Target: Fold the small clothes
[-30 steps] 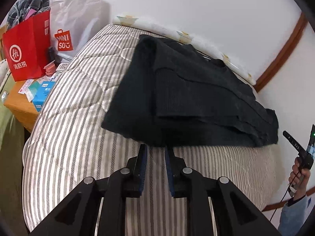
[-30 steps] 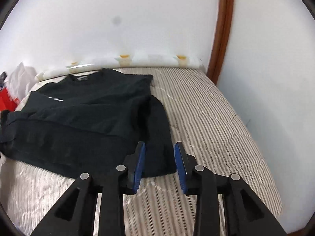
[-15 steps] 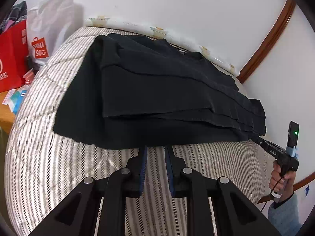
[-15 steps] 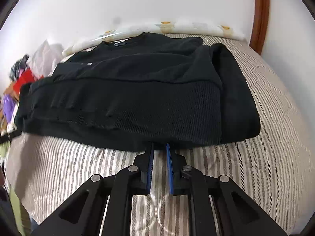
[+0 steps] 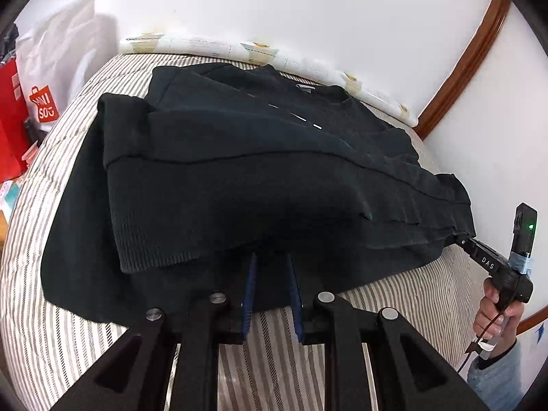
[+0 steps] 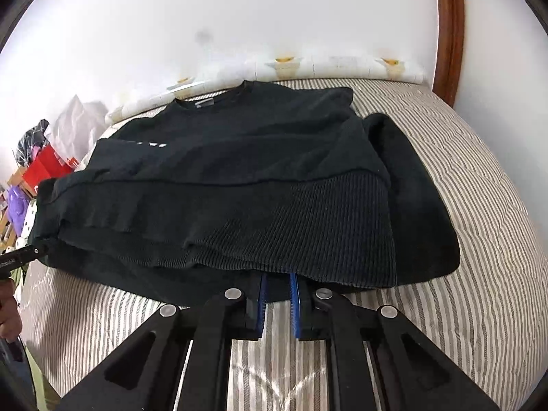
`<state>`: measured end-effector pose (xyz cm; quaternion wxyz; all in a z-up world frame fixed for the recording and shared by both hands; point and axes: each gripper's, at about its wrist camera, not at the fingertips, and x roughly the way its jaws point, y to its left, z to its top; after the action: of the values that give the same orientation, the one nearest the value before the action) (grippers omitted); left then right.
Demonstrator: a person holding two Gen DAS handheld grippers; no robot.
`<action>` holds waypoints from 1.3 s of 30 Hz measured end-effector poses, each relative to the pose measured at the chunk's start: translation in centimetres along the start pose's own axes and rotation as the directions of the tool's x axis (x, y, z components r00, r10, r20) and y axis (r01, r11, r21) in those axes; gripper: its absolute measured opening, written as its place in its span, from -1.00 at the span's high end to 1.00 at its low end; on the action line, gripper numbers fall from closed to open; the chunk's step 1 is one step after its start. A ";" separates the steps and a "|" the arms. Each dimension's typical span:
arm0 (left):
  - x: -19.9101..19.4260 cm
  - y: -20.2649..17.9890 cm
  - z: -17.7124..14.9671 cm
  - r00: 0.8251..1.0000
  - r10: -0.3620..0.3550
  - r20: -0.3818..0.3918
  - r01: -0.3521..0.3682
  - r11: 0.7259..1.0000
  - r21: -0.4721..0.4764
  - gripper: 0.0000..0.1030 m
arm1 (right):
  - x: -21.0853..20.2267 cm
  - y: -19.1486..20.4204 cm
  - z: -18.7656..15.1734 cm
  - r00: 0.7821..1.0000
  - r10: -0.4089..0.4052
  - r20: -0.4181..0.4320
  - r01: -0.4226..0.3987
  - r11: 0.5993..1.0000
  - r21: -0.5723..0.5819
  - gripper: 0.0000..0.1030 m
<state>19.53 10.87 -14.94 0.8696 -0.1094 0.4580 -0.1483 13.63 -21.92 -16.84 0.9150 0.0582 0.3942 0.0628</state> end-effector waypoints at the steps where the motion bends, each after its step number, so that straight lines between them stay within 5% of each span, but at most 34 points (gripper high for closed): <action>1: 0.0 -0.1 0.1 1.000 -0.001 0.000 0.001 1.000 -0.001 0.66 | 0.0 -0.1 0.1 1.000 0.002 0.003 -0.002 1.000 0.004 0.79; 21: -1.1 1.1 5.5 0.985 -0.017 0.172 0.024 0.999 -0.039 0.66 | 3.1 -1.2 7.6 0.996 0.056 0.075 -0.064 0.993 0.099 0.79; 33: 1.7 0.6 12.9 0.980 0.010 0.199 -0.008 1.000 -0.009 0.66 | 7.7 -2.3 13.5 0.999 -0.044 0.031 0.040 0.992 0.121 0.76; 35: 0.9 0.3 13.5 0.974 -0.016 0.227 0.011 1.000 0.022 0.51 | 7.5 -2.6 14.2 0.996 -0.073 0.052 0.067 0.991 0.113 0.65; 37: -0.3 0.3 13.6 0.962 -0.047 0.270 0.038 0.999 0.037 -0.06 | 7.3 -3.0 14.4 0.995 -0.083 0.061 0.076 0.991 0.109 0.45; 39: -1.1 0.5 13.7 0.952 -0.062 0.300 0.051 0.998 0.045 -0.08 | 7.5 -3.2 14.5 0.996 -0.077 0.053 0.072 0.993 0.095 0.29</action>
<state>30.43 12.50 -6.65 0.9265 -0.1278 0.3140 -0.1632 29.51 -24.70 -12.83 0.9238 0.0875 0.3728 0.0085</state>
